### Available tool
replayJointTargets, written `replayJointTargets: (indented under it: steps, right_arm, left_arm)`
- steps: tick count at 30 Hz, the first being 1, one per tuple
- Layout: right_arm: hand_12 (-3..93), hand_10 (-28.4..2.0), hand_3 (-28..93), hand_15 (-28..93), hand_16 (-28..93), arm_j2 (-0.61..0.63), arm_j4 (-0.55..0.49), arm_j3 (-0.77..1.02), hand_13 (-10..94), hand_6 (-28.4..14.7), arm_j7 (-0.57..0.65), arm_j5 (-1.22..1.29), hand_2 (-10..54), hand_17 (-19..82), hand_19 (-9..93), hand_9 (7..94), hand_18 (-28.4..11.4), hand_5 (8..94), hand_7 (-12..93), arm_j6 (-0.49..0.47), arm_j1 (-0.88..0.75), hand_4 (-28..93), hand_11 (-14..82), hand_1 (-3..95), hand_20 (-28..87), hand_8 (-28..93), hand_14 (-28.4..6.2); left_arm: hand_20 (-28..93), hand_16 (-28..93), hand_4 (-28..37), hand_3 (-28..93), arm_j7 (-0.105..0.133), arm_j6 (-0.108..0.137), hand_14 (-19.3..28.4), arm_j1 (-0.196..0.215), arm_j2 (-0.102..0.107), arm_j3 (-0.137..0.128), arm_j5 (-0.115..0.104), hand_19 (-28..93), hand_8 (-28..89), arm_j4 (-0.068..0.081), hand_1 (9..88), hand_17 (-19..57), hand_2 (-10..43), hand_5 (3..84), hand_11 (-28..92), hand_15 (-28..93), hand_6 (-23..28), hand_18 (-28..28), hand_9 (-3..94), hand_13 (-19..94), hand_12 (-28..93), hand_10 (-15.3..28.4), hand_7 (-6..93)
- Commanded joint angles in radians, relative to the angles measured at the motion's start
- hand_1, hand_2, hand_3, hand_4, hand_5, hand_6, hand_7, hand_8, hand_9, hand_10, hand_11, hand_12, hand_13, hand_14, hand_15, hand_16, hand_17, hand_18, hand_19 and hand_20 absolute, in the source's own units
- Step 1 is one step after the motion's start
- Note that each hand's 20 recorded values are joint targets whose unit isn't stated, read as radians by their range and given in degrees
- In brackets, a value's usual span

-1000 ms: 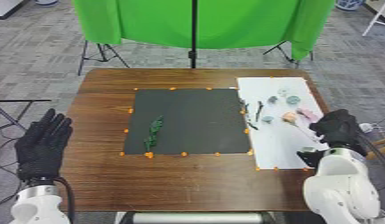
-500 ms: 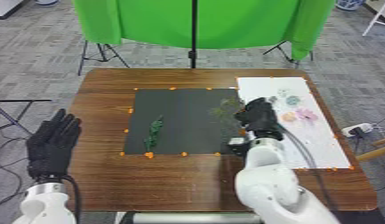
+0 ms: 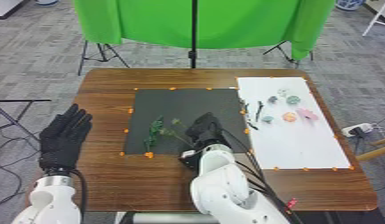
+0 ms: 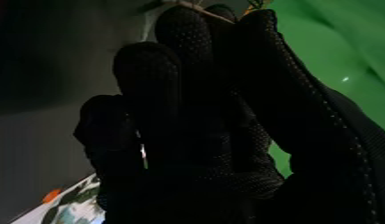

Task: Arrange flowers

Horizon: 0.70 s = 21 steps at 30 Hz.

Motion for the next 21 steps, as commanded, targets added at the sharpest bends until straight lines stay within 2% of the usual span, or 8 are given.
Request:
replayJointTargets:
  steps: [1,8,10,11,14,17,18,21]
  right_arm:
    - [42.4,-14.6,79,64,31,-0.048,0.022,-0.033,73,-2.6,0.001,-0.057,-9.5,45,93,82.8,-26.3,76.3,46,-0.012,-0.011,-25,23.5,53.8,44,12,-13.0]
    - [41.3,-15.6,80,66,29,-0.042,0.033,-0.025,72,-3.8,0.005,-0.059,-9.5,45,93,80.3,-26.3,72.9,47,-0.012,-0.016,-25,24.3,52.0,44,9,-13.8]
    - [40.8,-15.7,80,66,29,-0.031,0.031,-0.026,71,-4.5,0.003,-0.066,-9.5,45,93,79.4,-26.4,72.2,46,-0.026,-0.017,-25,24.8,52.1,44,8,-13.9]
    - [40.6,-15.8,80,66,29,-0.033,0.031,-0.021,71,-4.5,0.006,-0.065,-9.5,45,93,79.0,-26.4,72.0,46,-0.024,-0.023,-25,24.8,52.5,44,8,-13.7]
    - [39.6,-15.9,80,66,29,-0.034,0.027,-0.016,70,-5.2,0.013,-0.053,-9.5,45,93,78.4,-26.4,71.5,45,-0.024,-0.024,-26,24.8,52.7,44,7,-13.6]
    - [37.4,-16.5,80,66,29,-0.019,0.008,-0.018,70,-6.5,-0.014,-0.032,-9.5,44,93,77.2,-26.4,71.0,38,-0.016,-0.037,-26,25.4,51.2,45,3,-14.0]
    - [35.2,-16.8,80,67,27,-0.018,0.005,-0.017,70,-6.9,-0.017,-0.034,-9.5,44,93,76.3,-26.4,71.0,36,-0.02,-0.041,-27,27.7,50.5,45,1,-14.4]
    - [32.2,-17.5,83,67,24,-0.017,-0.001,-0.014,70,-6.9,-0.025,-0.036,-9.5,44,93,75.6,-26.4,71.2,26,-0.023,-0.05,-27,30.5,47.3,44,-2,-15.0]
  left_arm:
    - [10,-6,-28.3,79,-0.018,-0.003,13.7,0.007,0.005,0.007,-0.005,29,-8,0.005,26.8,-4.8,12.2,45.5,15,20,9.7,13.1,36.8,27,7,14.5,5.8]
    - [10,-5,-28.3,79,-0.012,-0.003,13.7,0.002,0.0,0.009,-0.016,29,-9,0.007,26.8,-4.8,12.2,45.4,15,20,9.6,13.1,36.8,27,7,14.4,5.8]
    - [10,-5,-28.3,79,0.001,-0.004,13.7,0.01,-0.004,0.006,-0.039,29,-9,0.004,26.8,-4.8,12.2,45.4,16,20,9.6,13.1,36.9,27,7,14.4,5.8]
    - [10,-5,-28.3,79,-0.002,-0.004,13.7,0.013,-0.004,0.003,-0.047,29,-9,0.002,26.8,-4.7,12.3,45.4,16,20,9.6,13.1,36.9,27,7,14.4,5.8]
    - [10,-5,-28.3,79,-0.002,0.0,13.8,0.016,-0.004,0.001,-0.05,29,-9,0.001,26.8,-4.8,12.3,45.5,16,20,9.6,13.1,37.0,27,7,14.5,5.9]
    - [10,-5,-28.3,79,-0.002,-0.005,13.9,0.02,-0.011,0.006,-0.074,29,-9,-0.006,26.8,-4.8,12.3,45.7,16,21,9.7,13.1,37.0,27,7,14.5,6.0]
    - [10,-5,-28.3,79,-0.006,-0.015,13.9,0.023,-0.013,0.007,-0.082,29,-9,-0.007,26.8,-4.8,12.3,45.7,16,21,9.7,13.1,37.1,27,7,14.5,6.0]
    - [10,-5,-28.3,79,-0.011,-0.017,13.9,0.02,-0.017,0.01,-0.081,29,-9,-0.005,27.0,-4.8,12.7,45.9,16,21,9.8,13.1,37.1,27,7,14.5,6.1]
